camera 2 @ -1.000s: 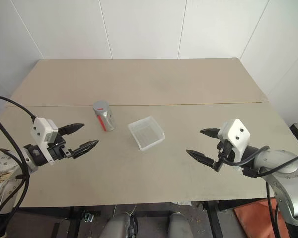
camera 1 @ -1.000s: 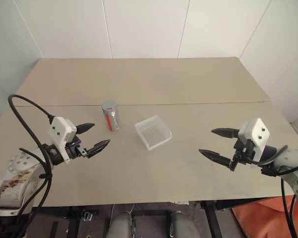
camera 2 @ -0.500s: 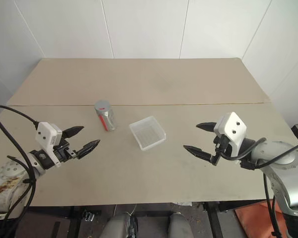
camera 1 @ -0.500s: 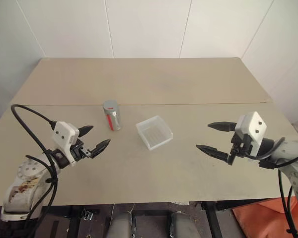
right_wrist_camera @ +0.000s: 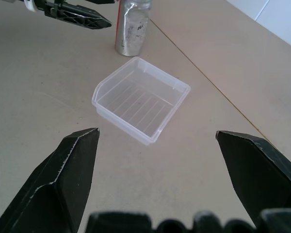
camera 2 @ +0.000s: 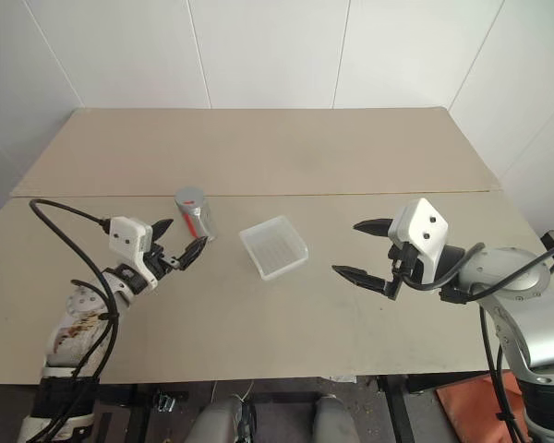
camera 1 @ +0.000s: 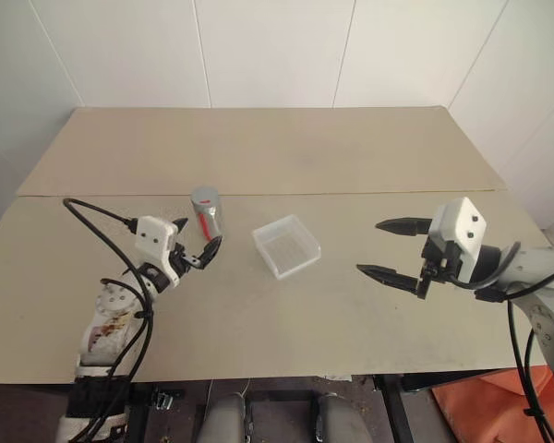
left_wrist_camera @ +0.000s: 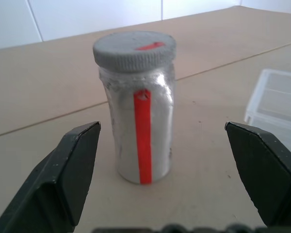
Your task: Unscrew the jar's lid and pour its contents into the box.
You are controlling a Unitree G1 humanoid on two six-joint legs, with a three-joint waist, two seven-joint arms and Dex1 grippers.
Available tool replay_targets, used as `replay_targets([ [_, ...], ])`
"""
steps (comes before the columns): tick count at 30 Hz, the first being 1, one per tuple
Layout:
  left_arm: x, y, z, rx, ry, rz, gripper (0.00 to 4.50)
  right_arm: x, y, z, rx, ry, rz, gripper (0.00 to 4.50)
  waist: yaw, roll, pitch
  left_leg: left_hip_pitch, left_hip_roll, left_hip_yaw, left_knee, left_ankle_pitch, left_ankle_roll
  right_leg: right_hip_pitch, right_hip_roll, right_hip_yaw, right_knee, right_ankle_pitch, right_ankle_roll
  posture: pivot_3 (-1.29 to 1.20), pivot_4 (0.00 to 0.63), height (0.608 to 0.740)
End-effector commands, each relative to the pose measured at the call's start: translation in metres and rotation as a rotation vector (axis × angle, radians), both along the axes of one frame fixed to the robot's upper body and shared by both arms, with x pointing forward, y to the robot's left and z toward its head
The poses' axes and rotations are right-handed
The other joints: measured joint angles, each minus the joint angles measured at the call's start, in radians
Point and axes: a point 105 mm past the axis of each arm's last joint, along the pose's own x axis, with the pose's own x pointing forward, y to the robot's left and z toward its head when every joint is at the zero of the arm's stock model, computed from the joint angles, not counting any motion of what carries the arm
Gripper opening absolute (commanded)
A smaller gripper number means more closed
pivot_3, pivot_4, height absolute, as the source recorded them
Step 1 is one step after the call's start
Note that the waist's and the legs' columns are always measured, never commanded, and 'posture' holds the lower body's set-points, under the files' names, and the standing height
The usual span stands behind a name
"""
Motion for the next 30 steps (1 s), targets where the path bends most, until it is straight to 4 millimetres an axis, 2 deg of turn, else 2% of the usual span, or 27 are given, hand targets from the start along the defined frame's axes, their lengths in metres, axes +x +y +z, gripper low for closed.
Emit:
replay_targets([
  [1,0.010,0.001,0.014,-0.005,-0.084,0.077,4.48,-0.004,0.005,0.016,0.002,-0.087,0.032,4.50,0.000,0.000,0.000,0.000,0.000,0.000,0.000,0.000,0.000,0.000,0.000,0.000,0.000,0.000,0.000,0.00,0.150,0.740],
  [12,0.031,-0.017,0.021,-0.039,-0.128,0.069,4.48,-0.005,0.007,0.018,0.005,-0.111,0.035,4.50,0.002,0.000,0.000,0.000,-0.001,0.000,0.000,0.000,0.000,0.000,0.000,0.000,0.000,0.001,0.001,0.00,0.150,0.740],
  [17,0.043,-0.016,0.021,-0.037,-0.126,0.123,4.48,-0.004,0.008,0.018,0.006,-0.122,0.038,4.50,0.000,0.000,0.000,-0.001,-0.001,0.000,0.000,0.000,0.000,0.000,0.000,0.000,0.000,0.001,0.002,0.00,0.150,0.740],
  [24,0.049,-0.018,0.014,-0.056,-0.104,0.154,4.48,-0.005,0.008,0.021,0.015,-0.141,0.026,4.50,0.000,0.000,0.000,-0.001,-0.001,0.000,0.000,0.000,0.000,0.000,0.000,-0.001,0.000,0.001,0.002,0.00,0.150,0.740],
  [25,0.050,-0.018,0.014,-0.059,-0.108,0.157,4.08,-0.004,0.008,0.022,0.018,-0.143,0.023,4.50,0.000,0.000,0.000,-0.001,-0.001,0.000,0.000,0.000,0.000,0.000,0.000,0.000,0.000,0.001,0.002,0.00,0.150,0.740],
  [28,0.052,-0.019,0.017,-0.064,-0.122,0.159,3.34,-0.004,0.008,0.022,0.021,-0.144,0.021,4.50,0.002,0.000,0.000,-0.001,-0.001,0.000,0.000,0.000,0.000,0.000,0.000,-0.001,0.000,0.001,0.002,0.00,0.150,0.740],
  [30,0.053,-0.021,0.018,-0.068,-0.134,0.146,2.62,-0.003,0.009,0.022,0.023,-0.144,0.022,4.50,0.001,0.000,0.000,-0.001,-0.001,0.000,0.000,0.000,0.000,0.000,-0.001,-0.001,0.000,0.001,0.002,0.00,0.150,0.740],
])
